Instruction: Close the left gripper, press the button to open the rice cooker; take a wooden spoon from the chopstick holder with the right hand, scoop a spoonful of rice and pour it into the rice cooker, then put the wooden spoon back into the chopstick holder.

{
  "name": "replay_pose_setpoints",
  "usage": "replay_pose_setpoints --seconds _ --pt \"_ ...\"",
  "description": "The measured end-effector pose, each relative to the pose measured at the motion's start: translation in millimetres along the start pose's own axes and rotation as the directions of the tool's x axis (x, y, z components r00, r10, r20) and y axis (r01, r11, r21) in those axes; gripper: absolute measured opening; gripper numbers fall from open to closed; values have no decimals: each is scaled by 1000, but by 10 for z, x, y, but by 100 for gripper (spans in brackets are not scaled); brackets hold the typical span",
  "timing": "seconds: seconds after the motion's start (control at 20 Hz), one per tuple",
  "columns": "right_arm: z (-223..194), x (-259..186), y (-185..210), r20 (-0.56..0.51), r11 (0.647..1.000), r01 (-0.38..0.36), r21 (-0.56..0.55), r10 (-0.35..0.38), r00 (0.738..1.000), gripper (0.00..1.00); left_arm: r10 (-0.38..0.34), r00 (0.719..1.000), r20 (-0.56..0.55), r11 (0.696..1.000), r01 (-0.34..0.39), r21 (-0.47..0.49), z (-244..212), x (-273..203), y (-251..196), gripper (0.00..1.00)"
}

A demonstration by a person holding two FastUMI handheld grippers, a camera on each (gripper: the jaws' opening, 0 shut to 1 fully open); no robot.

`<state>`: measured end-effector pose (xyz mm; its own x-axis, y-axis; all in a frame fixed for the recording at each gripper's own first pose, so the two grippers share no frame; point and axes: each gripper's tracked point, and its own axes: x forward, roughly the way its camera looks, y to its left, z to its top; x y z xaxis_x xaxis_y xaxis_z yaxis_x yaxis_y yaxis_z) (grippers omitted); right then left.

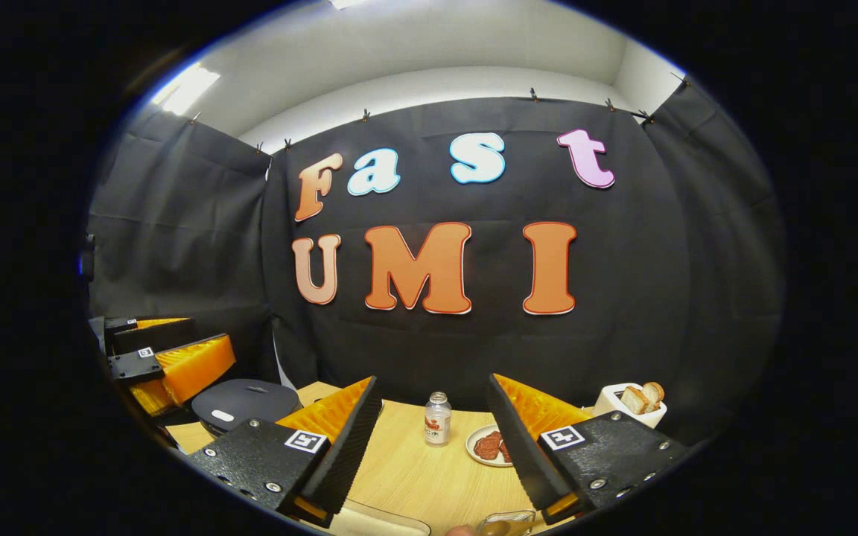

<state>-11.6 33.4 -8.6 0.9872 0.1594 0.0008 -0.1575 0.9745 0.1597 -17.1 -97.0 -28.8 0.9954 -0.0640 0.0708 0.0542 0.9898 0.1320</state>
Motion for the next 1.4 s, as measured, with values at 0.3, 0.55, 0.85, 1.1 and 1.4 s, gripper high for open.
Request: replay_pose_setpoints --seconds 0.3,0.55,0.85,1.1,1.4 --pt "28 -6 -6 13 1000 15 2 -15 1000 89 7 1000 0 1000 -7 3 -7 16 46 97" --pt "14 37 39 6 1000 13 -7 -13 1000 89 10 1000 -6 1000 -10 7 -32 37 73 100" --pt "-30 36 65 -18 1000 5 18 -4 1000 89 13 1000 -20 1000 -13 18 -86 84 89 100" --pt "-11 44 64 -2 1000 19 -9 -19 1000 89 4 1000 -22 1000 -3 18 -87 118 100 100" --pt "-19 59 58 -5 999 31 -18 -31 1000 89 -6 1000 -18 1000 7 12 -101 170 97 100"
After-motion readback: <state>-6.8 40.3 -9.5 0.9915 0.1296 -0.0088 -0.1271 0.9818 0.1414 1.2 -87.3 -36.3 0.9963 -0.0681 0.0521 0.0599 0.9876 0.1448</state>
